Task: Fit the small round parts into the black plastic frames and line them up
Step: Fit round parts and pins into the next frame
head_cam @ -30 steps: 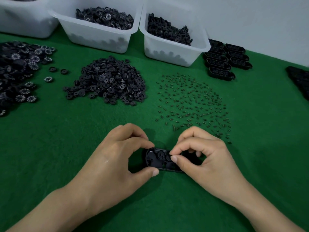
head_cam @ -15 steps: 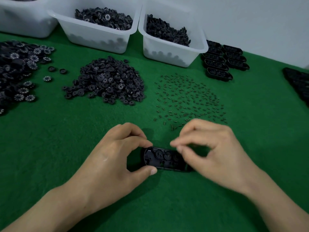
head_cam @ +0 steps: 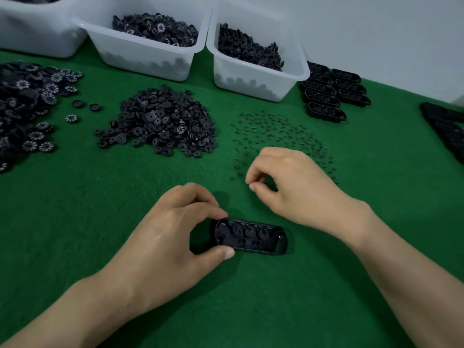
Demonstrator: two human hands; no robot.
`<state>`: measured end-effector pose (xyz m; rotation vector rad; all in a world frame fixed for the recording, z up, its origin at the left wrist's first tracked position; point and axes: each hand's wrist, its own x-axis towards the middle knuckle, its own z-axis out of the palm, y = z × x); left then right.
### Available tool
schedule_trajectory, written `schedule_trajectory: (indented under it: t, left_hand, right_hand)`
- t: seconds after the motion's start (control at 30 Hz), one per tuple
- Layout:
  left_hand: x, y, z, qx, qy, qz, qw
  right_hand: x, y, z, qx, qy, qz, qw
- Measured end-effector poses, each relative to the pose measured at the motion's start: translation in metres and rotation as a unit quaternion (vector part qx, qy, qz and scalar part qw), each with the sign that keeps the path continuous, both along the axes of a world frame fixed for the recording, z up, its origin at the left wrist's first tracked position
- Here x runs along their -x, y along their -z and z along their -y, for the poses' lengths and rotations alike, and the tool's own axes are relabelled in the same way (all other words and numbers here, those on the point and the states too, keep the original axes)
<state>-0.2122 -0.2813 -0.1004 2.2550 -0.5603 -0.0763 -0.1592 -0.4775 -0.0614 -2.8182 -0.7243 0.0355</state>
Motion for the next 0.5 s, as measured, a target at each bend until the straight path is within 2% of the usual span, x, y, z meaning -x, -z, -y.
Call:
schedule_trajectory:
  t: [0.07,0.13,0.2,0.5]
  left_hand:
    - [0.000,0.000,0.000,0.001,-0.002,-0.001,1.000]
    - [0.000,0.001,-0.001,0.002,-0.001,-0.001,1.000]
    - [0.001,0.002,-0.001,0.000,0.000,-0.002,1.000]
    - [0.001,0.002,0.000,-0.009,-0.003,0.004,1.000]
  right_hand:
    - [0.012,-0.001,0.012,-0.105,0.039,-0.036,0.993]
    - [0.030,0.004,0.022,-0.224,0.077,-0.068,0.969]
    - [0.049,0.012,0.026,-0.284,0.099,-0.078,0.951]
    - [0.066,0.033,0.022,-0.334,0.116,-0.052,0.934]
